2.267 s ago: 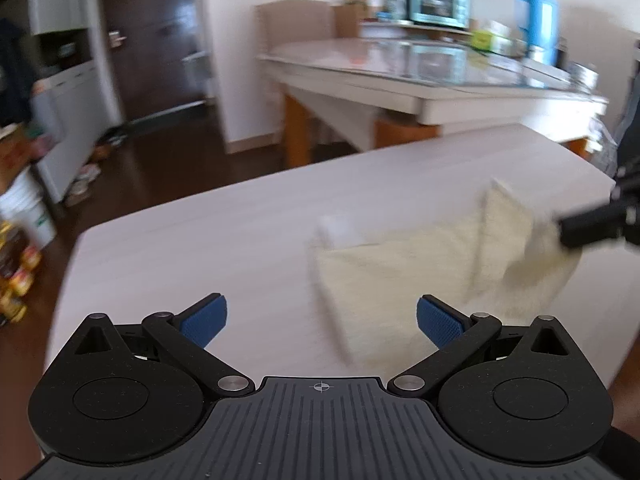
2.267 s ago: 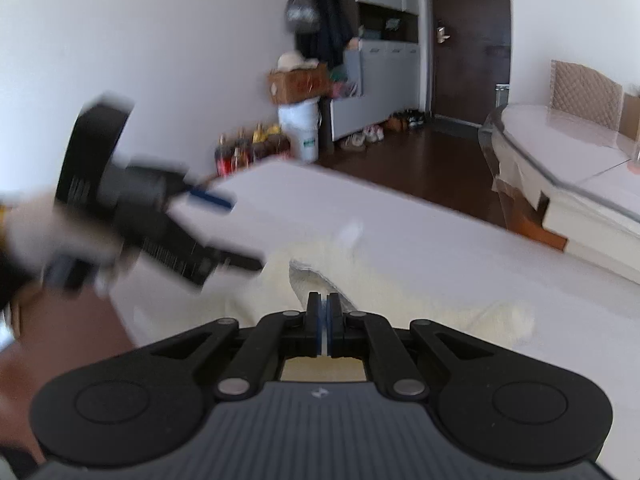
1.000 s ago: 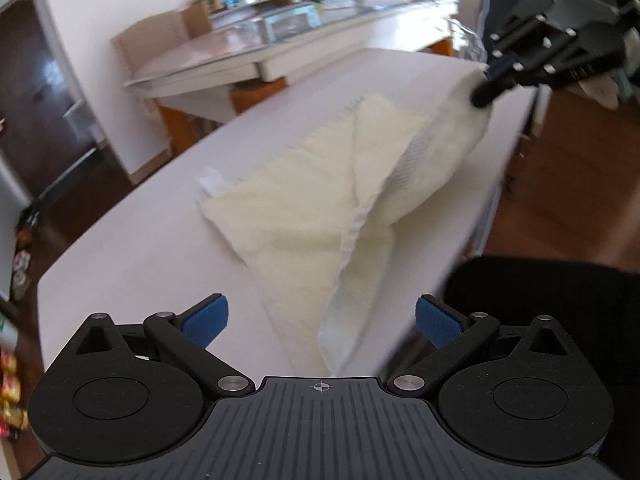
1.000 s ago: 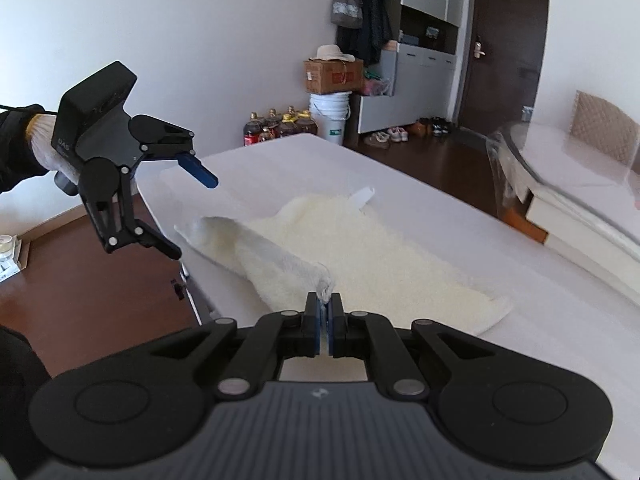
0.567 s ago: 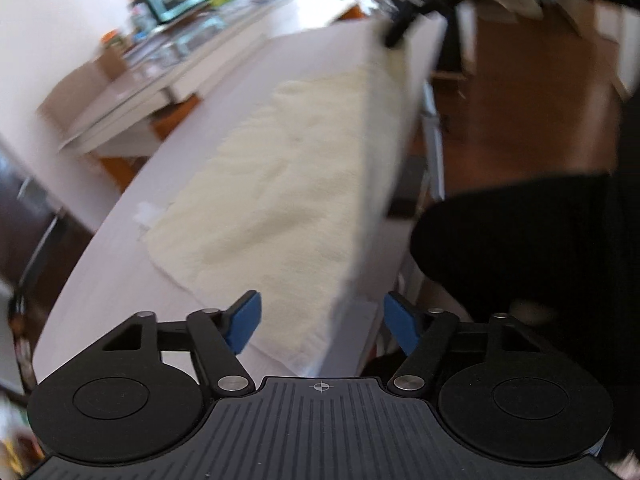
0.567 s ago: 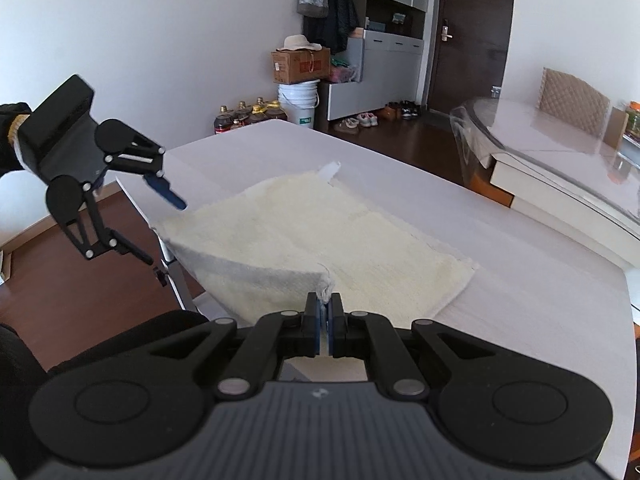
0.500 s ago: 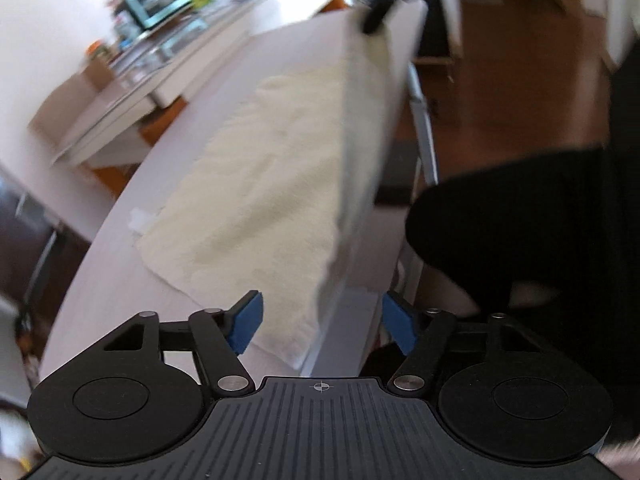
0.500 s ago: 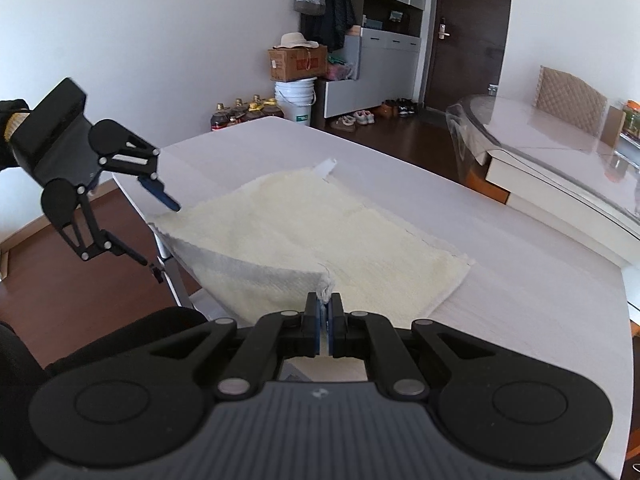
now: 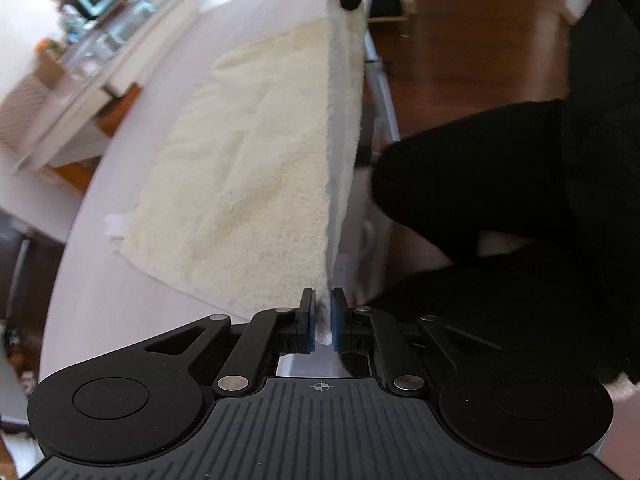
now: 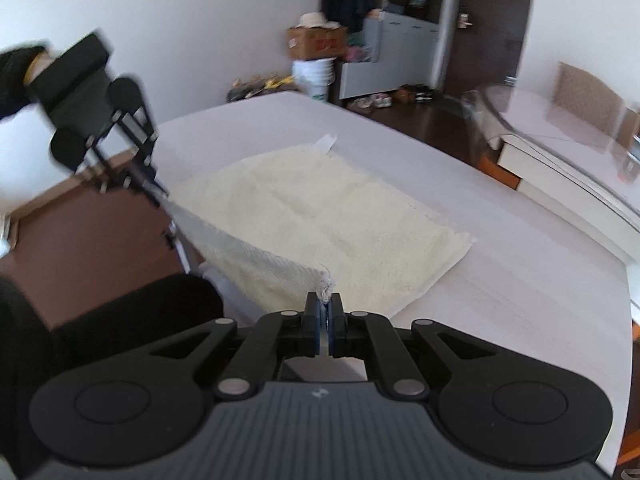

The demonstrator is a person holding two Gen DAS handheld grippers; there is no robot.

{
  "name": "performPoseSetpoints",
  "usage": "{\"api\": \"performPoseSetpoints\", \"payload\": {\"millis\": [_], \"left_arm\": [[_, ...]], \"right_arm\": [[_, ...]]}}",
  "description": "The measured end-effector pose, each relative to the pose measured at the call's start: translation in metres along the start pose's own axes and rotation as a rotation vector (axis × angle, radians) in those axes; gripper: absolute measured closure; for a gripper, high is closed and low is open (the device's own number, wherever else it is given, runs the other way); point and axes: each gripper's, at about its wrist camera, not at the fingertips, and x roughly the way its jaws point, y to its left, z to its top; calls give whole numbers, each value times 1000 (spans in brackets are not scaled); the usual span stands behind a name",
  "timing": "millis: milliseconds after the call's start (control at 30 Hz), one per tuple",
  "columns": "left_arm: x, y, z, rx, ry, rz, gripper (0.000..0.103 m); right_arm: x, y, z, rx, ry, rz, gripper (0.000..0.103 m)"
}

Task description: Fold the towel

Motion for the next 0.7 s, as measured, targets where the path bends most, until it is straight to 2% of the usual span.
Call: {"api": "performPoseSetpoints", "payload": {"millis": [300, 467, 600, 700], "left_arm": [[-16, 72, 20, -131, -61, 16, 95], [-6, 111, 32, -182, -63, 51, 95], [3, 134, 26, -235, -45, 95, 95], [14, 150, 22, -282, -35, 99, 95]], "right_arm": [[-9, -45, 16, 117, -65, 26, 99], [7, -74, 27, 174, -77, 15, 99], [21, -95, 33, 213, -79, -1, 99], [40, -115, 36, 247, -66, 3, 99]]}}
